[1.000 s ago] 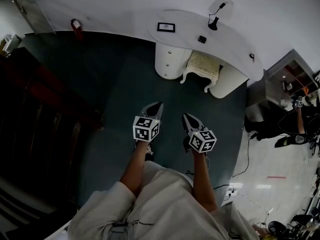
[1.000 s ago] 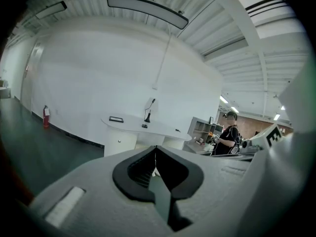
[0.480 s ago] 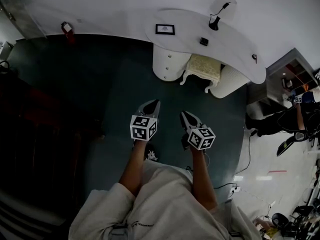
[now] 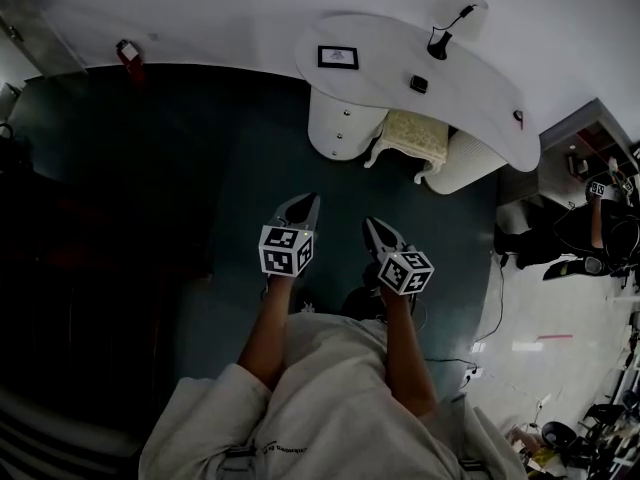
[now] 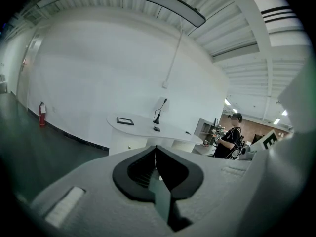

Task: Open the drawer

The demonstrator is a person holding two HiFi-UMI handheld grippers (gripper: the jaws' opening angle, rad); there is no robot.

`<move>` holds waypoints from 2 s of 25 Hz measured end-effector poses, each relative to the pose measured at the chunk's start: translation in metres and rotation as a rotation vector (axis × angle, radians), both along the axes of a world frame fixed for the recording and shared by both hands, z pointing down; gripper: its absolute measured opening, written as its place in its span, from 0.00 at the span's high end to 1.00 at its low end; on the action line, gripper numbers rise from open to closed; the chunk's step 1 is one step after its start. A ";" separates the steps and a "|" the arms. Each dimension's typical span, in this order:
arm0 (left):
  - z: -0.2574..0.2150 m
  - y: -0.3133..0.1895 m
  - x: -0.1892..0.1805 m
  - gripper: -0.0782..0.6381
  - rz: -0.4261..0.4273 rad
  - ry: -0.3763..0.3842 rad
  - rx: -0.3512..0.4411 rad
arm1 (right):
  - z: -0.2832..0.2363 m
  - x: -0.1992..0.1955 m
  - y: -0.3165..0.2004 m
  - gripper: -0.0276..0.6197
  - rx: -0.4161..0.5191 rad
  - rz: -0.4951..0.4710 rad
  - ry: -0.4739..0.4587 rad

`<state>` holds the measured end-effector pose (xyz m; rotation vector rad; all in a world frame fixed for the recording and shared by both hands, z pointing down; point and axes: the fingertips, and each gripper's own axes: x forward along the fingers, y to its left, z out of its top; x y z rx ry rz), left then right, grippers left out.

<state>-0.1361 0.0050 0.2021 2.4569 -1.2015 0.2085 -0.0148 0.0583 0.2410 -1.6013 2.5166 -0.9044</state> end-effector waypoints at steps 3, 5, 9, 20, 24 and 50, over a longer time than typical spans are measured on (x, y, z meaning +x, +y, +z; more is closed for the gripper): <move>0.005 -0.008 0.008 0.88 0.009 0.001 -0.008 | 0.000 0.010 -0.011 0.93 -0.004 0.012 0.001; 0.009 -0.015 0.014 0.88 0.011 -0.003 -0.020 | 0.000 0.017 -0.018 0.94 -0.007 0.024 -0.006; 0.023 -0.035 0.028 0.88 -0.004 0.001 -0.052 | 0.008 0.024 -0.034 0.93 -0.020 0.003 -0.008; 0.016 -0.100 0.112 0.88 -0.047 -0.064 -0.032 | 0.002 0.066 -0.124 0.94 -0.004 -0.207 -0.007; 0.009 -0.116 0.141 0.88 -0.065 -0.100 -0.010 | -0.008 0.103 -0.164 0.94 0.014 -0.193 -0.083; 0.102 -0.257 0.149 0.88 -0.183 -0.231 0.079 | 0.085 0.090 -0.311 0.94 0.116 -0.192 0.347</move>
